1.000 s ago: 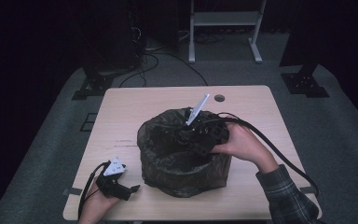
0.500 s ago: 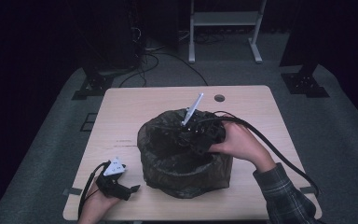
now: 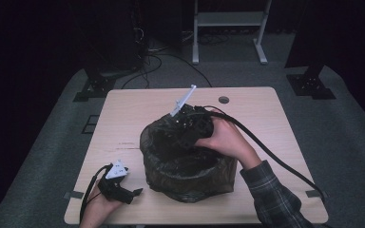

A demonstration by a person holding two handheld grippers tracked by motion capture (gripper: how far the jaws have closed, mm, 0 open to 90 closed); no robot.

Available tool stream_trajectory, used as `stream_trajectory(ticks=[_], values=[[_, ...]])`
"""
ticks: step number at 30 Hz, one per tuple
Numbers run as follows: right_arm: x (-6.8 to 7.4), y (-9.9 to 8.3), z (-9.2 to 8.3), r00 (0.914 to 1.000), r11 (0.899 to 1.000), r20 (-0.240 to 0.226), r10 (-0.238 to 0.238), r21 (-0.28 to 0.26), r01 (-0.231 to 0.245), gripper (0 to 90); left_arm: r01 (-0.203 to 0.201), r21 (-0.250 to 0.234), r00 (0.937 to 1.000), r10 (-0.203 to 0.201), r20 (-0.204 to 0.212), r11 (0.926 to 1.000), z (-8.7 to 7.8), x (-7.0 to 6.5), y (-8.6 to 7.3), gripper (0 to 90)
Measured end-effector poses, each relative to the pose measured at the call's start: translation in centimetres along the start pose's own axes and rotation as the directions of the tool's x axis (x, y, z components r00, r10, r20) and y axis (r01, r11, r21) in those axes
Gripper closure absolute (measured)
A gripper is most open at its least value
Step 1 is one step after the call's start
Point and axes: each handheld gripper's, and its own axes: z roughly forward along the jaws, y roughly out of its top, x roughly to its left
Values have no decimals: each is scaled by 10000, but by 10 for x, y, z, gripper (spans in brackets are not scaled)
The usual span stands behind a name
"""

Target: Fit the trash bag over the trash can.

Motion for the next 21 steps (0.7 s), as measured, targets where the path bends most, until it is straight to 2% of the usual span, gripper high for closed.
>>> stream_trajectory(ticks=[3, 7, 8, 10, 13, 17, 21], values=[[-3, 7, 10, 9997, 9997, 238, -12, 231, 7, 99, 1, 1, 10000, -1, -1, 10000, 0, 0, 0, 0], [-7, 14, 23, 9999, 9997, 64, 109, 220, -111, 99, -5, 1, 10000, 5, -5, 10000, 0, 0, 0, 0], [-8, 15, 27, 9999, 9992, 54, 111, 375, -113, 97, -1, 0, 10000, 1, -5, 10000, 0, 0, 0, 0], [-9, 17, 34, 9997, 9982, 224, 62, 599, -75, 97, -5, 1, 10000, 5, -6, 10000, 0, 0, 0, 0], [-9, 19, 41, 9998, 9979, 180, 44, 638, -56, 97, -7, 3, 10000, 7, -11, 10000, 0, 0, 0, 0], [-10, 21, 43, 9997, 9978, 235, 56, 659, -72, 95, -8, 0, 10000, 8, -12, 10000, 0, 0, 0, 0], [0, 21, 35, 9997, 9987, 235, -116, 508, 104, 94, -4, 0, 10000, 4, -10, 10000, 0, 0, 0, 0]])
